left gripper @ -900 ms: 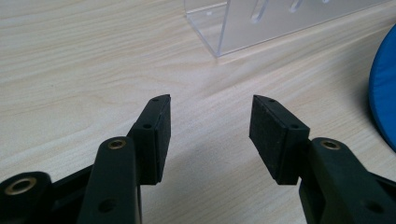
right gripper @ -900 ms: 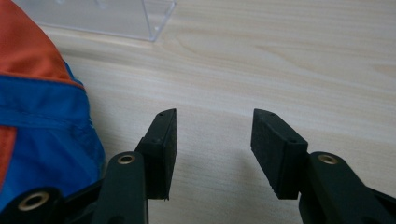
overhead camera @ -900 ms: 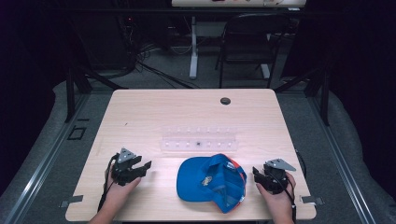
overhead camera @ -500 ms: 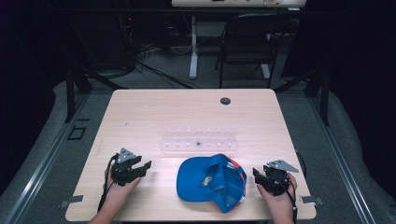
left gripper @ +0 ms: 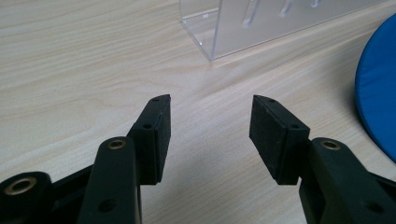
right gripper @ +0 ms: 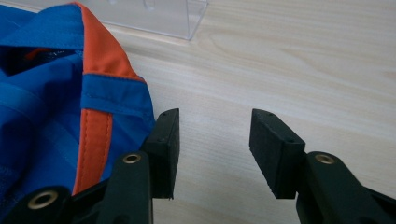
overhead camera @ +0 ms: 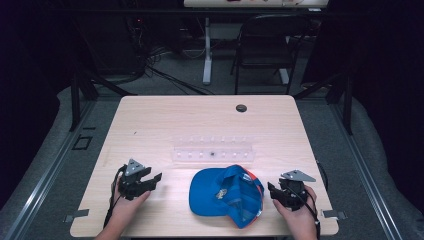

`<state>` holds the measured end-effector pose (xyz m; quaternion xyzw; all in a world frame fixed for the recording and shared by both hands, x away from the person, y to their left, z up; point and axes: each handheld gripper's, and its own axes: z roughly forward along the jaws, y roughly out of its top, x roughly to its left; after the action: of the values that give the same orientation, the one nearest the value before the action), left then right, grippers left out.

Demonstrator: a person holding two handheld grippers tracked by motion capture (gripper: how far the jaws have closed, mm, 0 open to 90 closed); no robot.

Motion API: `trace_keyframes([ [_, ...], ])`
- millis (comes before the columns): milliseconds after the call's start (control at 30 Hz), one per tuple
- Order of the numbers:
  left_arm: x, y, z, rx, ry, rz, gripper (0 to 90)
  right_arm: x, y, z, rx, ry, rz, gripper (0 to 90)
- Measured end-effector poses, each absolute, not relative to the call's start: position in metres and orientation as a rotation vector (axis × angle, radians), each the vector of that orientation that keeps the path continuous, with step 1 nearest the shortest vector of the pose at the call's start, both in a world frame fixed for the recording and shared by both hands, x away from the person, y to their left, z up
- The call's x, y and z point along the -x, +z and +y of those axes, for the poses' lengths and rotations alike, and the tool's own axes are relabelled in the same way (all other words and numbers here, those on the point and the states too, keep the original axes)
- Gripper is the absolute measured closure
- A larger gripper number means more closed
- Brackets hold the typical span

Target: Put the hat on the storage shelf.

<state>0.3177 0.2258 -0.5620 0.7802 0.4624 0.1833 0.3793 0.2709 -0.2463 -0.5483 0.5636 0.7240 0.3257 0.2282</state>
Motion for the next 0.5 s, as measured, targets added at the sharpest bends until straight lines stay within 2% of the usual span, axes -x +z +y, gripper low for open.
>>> trace_keyframes([
  [167, -0.318, -0.562, 0.225, -1.984, 0.468, 1.184, 48.9, -0.270, -0.537, -0.251, -1.579, 0.921, 2.015, 57.5],
  [333, -0.318, -0.562, 0.225, -1.989, 0.470, 1.185, 48.9, -0.270, -0.528, -0.252, -1.580, 0.899, 2.089, 52.1],
  [500, -0.318, -0.562, 0.225, -1.991, 0.470, 1.186, 48.9, -0.271, -0.522, -0.252, -1.626, 0.903, 2.150, 51.8],
])
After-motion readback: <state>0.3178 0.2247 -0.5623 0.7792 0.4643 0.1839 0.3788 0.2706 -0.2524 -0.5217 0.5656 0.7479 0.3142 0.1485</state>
